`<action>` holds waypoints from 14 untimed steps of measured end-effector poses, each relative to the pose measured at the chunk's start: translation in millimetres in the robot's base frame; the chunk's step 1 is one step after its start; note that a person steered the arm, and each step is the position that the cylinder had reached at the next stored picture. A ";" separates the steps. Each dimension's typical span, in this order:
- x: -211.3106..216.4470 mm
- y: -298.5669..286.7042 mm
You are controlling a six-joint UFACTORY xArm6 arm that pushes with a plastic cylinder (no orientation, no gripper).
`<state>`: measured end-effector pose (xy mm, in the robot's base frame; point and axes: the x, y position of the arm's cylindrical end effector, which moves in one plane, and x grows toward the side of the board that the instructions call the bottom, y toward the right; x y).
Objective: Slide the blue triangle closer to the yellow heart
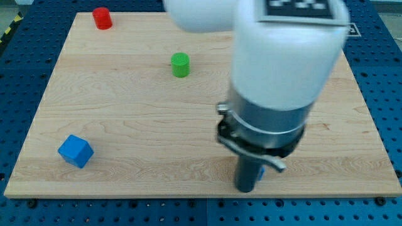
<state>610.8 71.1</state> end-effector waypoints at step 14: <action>-100.8 -6.7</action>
<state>510.0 64.3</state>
